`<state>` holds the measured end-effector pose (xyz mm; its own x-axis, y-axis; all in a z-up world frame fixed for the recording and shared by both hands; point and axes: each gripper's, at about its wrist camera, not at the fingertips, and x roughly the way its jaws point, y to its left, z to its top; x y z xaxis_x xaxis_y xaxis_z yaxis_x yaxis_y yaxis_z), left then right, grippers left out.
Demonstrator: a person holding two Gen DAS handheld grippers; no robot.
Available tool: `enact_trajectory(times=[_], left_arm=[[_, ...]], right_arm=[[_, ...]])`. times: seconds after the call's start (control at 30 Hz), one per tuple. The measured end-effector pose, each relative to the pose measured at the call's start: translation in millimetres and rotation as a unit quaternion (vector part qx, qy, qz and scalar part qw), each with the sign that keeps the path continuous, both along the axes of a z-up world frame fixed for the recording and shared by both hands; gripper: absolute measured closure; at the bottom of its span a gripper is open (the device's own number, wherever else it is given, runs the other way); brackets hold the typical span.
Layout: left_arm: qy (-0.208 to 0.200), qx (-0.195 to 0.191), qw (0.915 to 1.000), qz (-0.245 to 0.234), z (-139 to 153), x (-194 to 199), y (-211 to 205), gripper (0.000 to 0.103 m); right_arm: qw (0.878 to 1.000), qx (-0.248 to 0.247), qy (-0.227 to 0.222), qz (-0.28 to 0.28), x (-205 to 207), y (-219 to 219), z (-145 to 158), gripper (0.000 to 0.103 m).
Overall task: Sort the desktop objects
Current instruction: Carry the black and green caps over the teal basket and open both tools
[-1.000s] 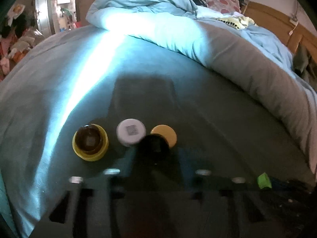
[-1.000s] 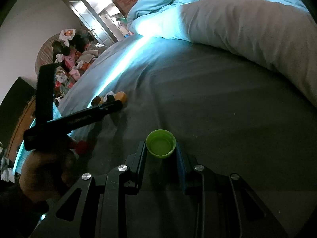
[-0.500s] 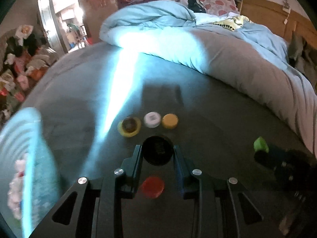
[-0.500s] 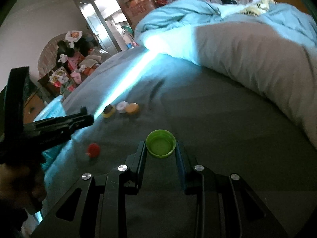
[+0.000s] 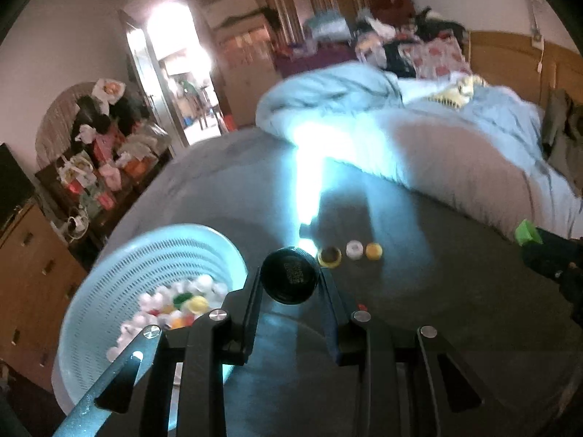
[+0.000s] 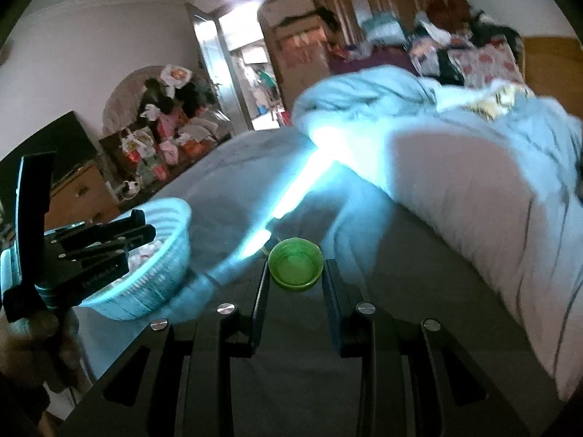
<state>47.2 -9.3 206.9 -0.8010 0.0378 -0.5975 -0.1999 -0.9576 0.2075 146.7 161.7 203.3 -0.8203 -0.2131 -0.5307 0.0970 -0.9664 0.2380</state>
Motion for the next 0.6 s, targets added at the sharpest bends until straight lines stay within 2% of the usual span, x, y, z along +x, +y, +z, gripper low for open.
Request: enact_trajectory(times=[0.27, 0.43, 0.6], left_arm=[[0.033, 0.024, 0.9989, 0.023, 38.8, 22.5, -40.5, 0.071], [0.037, 0.036, 0.9979, 0.038, 48.0, 29.7, -68.6, 0.071], [0.024, 0.045, 0.997, 0.058, 45.0, 28.2, -98.7, 0.071]], right_arm=[[0.998, 0.018, 0.018, 0.052, -3.9, -49.0, 41.8, 0.077], [0.995, 0.028, 0.017, 0.091, -16.3, -83.0, 52.7, 0.077], [0.992, 0.019, 0.01, 0.126, -31.4, -112.8, 56.9, 0.077]])
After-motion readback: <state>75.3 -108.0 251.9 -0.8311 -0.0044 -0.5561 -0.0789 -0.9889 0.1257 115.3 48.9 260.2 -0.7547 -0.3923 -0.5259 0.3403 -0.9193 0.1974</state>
